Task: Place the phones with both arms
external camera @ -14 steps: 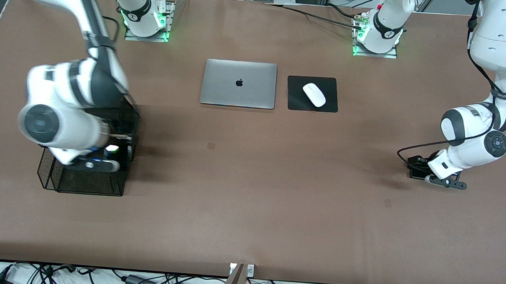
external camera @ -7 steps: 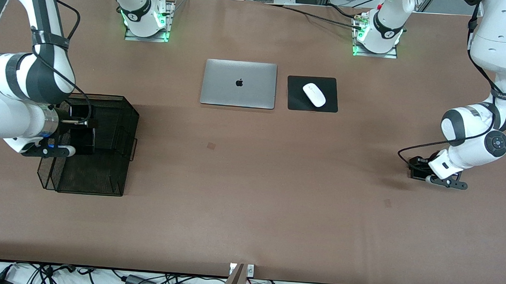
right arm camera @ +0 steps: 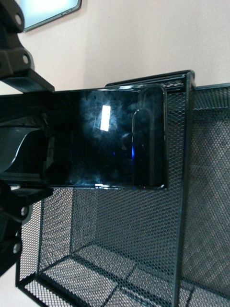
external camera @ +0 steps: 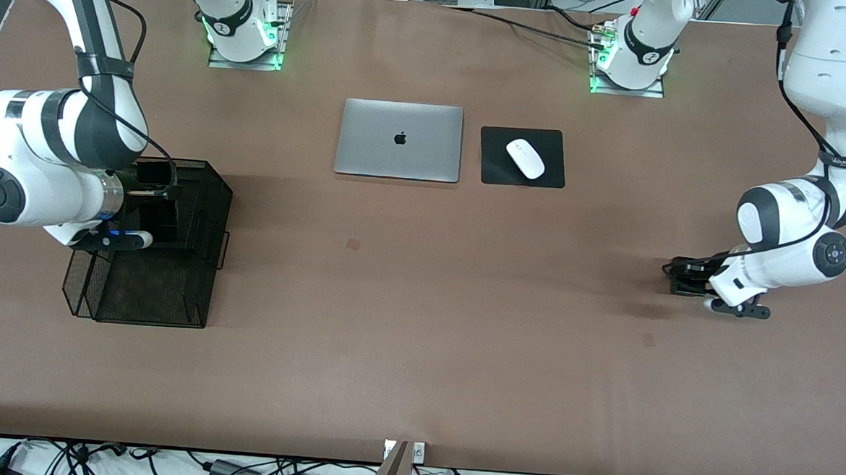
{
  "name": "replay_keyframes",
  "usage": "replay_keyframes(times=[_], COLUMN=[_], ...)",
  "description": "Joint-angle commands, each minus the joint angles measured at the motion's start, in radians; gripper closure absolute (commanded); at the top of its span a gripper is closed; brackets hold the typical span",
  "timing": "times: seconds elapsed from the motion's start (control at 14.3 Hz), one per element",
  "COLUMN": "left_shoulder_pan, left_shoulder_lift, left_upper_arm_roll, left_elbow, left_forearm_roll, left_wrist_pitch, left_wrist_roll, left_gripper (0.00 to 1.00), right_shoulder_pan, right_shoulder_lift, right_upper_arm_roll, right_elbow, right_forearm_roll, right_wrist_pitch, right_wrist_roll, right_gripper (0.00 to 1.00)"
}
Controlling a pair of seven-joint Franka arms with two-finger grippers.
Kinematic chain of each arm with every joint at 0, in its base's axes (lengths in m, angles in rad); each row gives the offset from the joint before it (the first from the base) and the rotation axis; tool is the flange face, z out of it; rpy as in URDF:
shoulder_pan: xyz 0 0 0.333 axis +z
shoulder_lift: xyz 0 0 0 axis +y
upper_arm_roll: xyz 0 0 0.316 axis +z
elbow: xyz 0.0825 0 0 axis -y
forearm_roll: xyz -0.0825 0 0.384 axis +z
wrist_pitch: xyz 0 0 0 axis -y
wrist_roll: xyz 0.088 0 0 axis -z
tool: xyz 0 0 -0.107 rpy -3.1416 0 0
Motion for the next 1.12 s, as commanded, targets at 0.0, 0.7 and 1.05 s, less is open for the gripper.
replay_keyframes(times=[0.0, 0.7, 1.05], left_shoulder_pan=[-0.137, -0.619, -0.795], left_shoulder_lift=[-0.030, 0.163, 0.338], left_upper_arm_roll=[0.011, 0.080, 0.141], left_elbow=[0.048, 0.424, 0.610], left_forearm_roll=[-0.092, -0.422, -0.574], left_wrist_pitch=[-0.067, -0.102, 0.065], left_wrist_roll=[-0.134, -0.721, -0.845], left_gripper=[0.59, 0.71, 0.72], right_shoulder_pan=[-0.004, -0.011, -0.014], right_shoulder_lift=[-0.042, 0.007, 0.016], right_upper_arm_roll=[0.006, 0.004, -0.002], right_elbow=[-0.065, -0.067, -0.038], right_forearm_roll=[0.006, 0.004, 0.010], right_wrist_pitch=[0.035, 0.110, 0.110], right_wrist_roll=[0.006, 0.004, 0.007], right_gripper=[0.71, 0.71, 0.00])
